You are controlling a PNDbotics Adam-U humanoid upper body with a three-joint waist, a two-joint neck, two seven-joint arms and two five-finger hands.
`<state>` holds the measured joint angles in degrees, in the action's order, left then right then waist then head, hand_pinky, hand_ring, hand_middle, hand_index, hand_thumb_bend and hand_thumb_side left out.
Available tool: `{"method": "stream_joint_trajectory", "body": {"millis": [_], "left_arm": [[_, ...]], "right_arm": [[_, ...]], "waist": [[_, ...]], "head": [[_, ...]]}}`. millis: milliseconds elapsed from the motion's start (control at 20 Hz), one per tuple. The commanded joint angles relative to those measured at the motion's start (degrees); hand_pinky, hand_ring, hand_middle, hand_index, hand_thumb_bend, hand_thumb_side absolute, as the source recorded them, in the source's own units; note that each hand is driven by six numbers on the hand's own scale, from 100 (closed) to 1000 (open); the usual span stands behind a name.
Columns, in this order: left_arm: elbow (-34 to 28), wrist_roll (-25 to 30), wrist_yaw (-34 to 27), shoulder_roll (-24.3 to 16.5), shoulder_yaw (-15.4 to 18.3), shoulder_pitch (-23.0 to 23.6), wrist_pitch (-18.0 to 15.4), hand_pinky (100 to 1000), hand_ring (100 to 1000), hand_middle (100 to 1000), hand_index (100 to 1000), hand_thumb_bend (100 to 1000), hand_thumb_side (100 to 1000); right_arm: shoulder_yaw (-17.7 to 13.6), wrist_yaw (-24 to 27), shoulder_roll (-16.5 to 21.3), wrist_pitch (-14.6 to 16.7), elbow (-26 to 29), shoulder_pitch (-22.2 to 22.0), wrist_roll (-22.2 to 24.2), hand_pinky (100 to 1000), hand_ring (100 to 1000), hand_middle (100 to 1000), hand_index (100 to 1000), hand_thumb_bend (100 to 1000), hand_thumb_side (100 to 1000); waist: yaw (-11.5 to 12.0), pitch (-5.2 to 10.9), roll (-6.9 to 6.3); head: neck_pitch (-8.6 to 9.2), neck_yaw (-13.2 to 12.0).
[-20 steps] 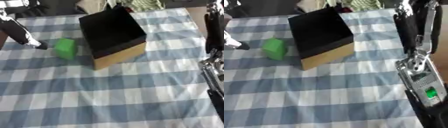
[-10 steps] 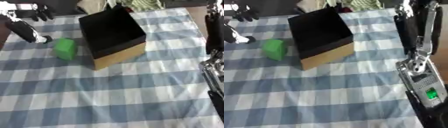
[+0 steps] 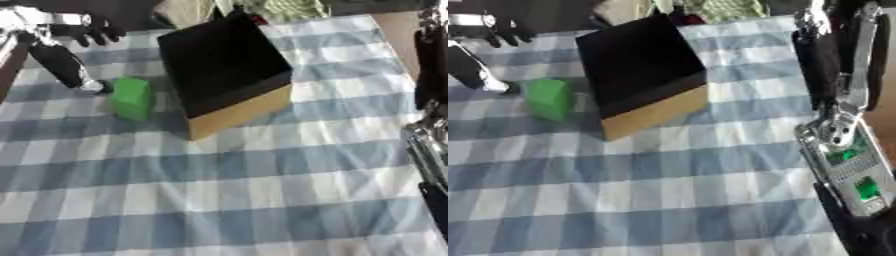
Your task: Pick up objects on the table and place them in the box.
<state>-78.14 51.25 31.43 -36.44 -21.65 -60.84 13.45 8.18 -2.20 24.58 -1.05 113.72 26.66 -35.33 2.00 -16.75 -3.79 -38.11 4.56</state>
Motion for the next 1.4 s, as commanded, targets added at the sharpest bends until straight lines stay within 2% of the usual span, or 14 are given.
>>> {"method": "stream_joint_trajectory", "body": {"millis": [50, 450, 550, 900, 1200, 1400], "left_arm": [[1.2, 0.7, 2.3, -0.4, -0.1, -1.7, -1.8, 900, 904, 894, 1000, 667, 100], [3.2, 0.7, 3.3, 0.7, -0.8, -2.3, -5.4, 929, 924, 895, 1000, 616, 100], [3.6, 0.7, 3.2, 0.9, -1.0, -2.4, -6.0, 932, 928, 893, 955, 603, 100], [5.4, 0.7, 3.9, 1.7, -1.7, -2.8, -7.0, 936, 930, 893, 992, 602, 100], [9.0, 0.7, 9.5, 2.8, -1.6, -3.6, -7.6, 958, 941, 904, 978, 636, 100], [9.9, 0.7, 12.3, 3.3, -0.9, -3.9, -7.8, 975, 943, 902, 966, 583, 100]], "right_arm": [[0.0, 0.4, 1.1, 0.1, 0.9, 0.4, -0.1, 851, 740, 635, 792, 100, 609], [0.2, 0.6, 1.1, 0.2, 0.9, 0.5, -0.1, 851, 734, 624, 789, 100, 611], [0.2, 0.6, 1.0, 0.2, 0.9, 0.5, -0.1, 851, 733, 622, 788, 100, 611], [0.3, 0.8, 0.9, 0.3, 0.9, 0.6, -0.2, 851, 728, 617, 786, 100, 612], [0.4, 0.9, 0.7, 0.4, 0.9, 0.7, -0.2, 851, 725, 613, 784, 100, 612], [0.4, 0.9, 0.6, 0.5, 0.9, 0.7, -0.2, 851, 725, 612, 783, 100, 613]], "waist": [[-0.1, 0.96, 0.04], [-0.1, 0.60, 0.00], [-0.1, 0.52, -0.02], [-0.1, 0.27, 0.04], [-0.3, 0.23, 0.05], [-0.4, 0.17, 0.09]], "head": [[0.46, -0.3], [0.58, -0.5], [0.63, -0.7], [0.75, -0.9], [0.81, -1.2], [0.96, -1.3]]}}
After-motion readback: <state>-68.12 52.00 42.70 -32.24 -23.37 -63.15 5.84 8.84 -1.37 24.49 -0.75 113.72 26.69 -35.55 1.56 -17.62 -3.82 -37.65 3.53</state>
